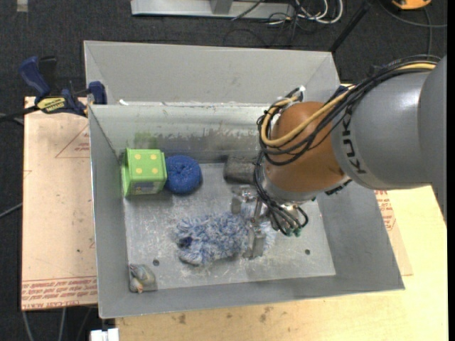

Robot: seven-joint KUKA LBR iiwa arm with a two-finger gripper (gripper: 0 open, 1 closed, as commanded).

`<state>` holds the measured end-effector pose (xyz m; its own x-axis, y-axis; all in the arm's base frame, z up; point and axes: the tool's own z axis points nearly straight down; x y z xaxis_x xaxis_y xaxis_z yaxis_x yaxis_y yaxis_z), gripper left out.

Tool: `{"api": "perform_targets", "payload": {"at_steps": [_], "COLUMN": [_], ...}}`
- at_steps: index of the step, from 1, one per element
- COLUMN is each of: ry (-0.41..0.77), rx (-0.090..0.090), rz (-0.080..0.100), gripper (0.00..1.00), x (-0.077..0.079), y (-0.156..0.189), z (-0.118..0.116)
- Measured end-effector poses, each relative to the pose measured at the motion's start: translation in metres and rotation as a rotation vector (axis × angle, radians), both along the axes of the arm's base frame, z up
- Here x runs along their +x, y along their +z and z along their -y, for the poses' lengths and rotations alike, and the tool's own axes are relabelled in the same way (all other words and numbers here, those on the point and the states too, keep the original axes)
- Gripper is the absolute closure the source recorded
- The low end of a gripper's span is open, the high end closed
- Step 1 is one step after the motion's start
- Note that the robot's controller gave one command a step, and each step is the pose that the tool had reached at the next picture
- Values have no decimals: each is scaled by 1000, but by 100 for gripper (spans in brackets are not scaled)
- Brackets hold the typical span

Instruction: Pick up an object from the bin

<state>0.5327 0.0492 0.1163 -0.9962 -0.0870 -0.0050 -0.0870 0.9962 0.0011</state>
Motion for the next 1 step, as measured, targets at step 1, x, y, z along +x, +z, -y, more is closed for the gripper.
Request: {"api": "perform_targets", "payload": {"at_steps": [1], "ry": [-239], "rx": [2], "rz": [-3], "gripper": [100], "x": [6], "y": [-46], "z": [-59]}}
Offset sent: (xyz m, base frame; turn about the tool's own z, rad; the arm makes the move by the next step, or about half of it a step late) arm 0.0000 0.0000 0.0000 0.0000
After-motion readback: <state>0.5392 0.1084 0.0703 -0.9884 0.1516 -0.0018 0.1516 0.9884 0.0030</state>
